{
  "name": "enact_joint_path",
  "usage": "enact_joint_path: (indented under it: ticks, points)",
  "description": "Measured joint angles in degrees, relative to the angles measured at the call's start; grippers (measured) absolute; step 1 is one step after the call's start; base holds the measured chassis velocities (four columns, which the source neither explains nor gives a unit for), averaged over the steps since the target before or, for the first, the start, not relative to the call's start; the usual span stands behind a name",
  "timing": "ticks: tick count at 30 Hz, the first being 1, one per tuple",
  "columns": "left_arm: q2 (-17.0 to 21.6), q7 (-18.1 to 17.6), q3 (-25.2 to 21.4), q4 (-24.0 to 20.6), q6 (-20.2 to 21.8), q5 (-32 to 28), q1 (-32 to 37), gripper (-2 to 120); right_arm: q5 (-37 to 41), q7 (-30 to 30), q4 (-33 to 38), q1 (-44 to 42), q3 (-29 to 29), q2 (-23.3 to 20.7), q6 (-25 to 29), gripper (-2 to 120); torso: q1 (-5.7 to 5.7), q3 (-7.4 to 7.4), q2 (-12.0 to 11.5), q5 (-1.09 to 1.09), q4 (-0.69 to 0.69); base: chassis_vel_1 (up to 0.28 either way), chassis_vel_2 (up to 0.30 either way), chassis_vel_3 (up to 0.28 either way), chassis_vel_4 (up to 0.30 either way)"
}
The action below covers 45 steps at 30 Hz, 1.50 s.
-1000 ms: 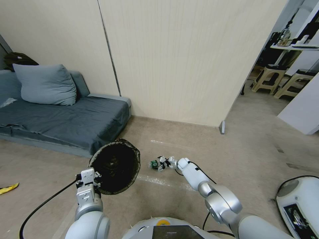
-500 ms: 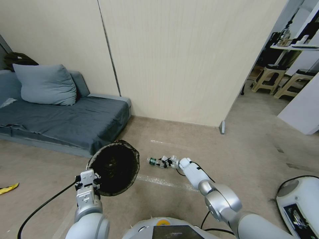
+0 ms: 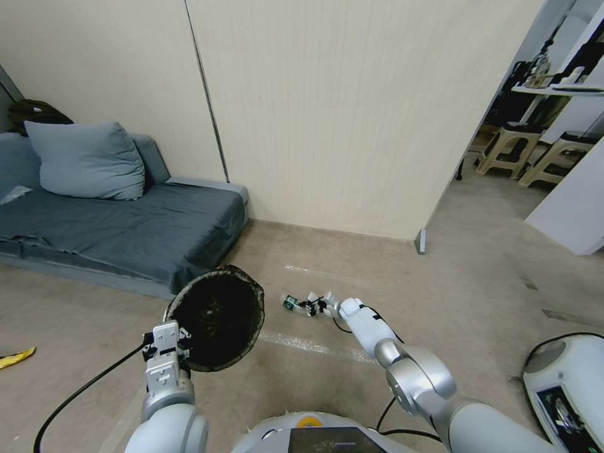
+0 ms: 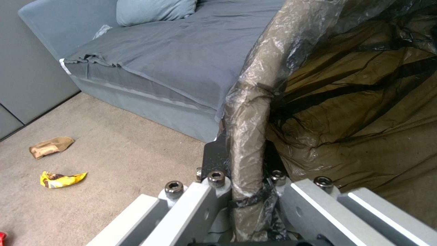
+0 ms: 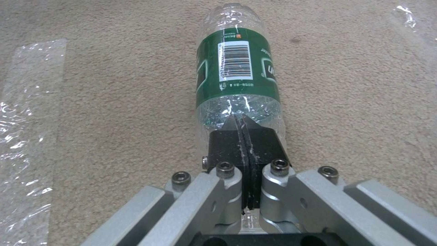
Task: Pick up the trash bin, then pick up the garbage from the floor and place it into the trash bin.
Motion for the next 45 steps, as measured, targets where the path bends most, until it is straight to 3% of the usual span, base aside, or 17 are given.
enact_joint_path:
  ticks: [18,32,45]
  points:
    - [0.0,0.2,0.3,0.0,0.0,0.1,-0.5,0,0.1,0.1,0.7,-0.7,-0.1,-0.1,0.6,0,0.0,0.0,0.0,0.0,0.0,0.0,0.0,0.0,0.0]
    - [-0.2,0.3,0.4,0.0,0.0,0.3,-0.6,0,6.2,0.0,5.2,-2.3,-2.5,0.4,3.3,2,0.0,0.0,0.0,0.0,0.0,0.0,0.0,0.0,0.0]
    - [0.3,0.3,0.6,0.0,0.0,0.3,-0.9,0,6.1,1.6,4.6,-0.8,-0.1,-0.4,3.6,48,0.0,0.01,0.0,0.0,0.0,0.0,0.0,0.0,0.0]
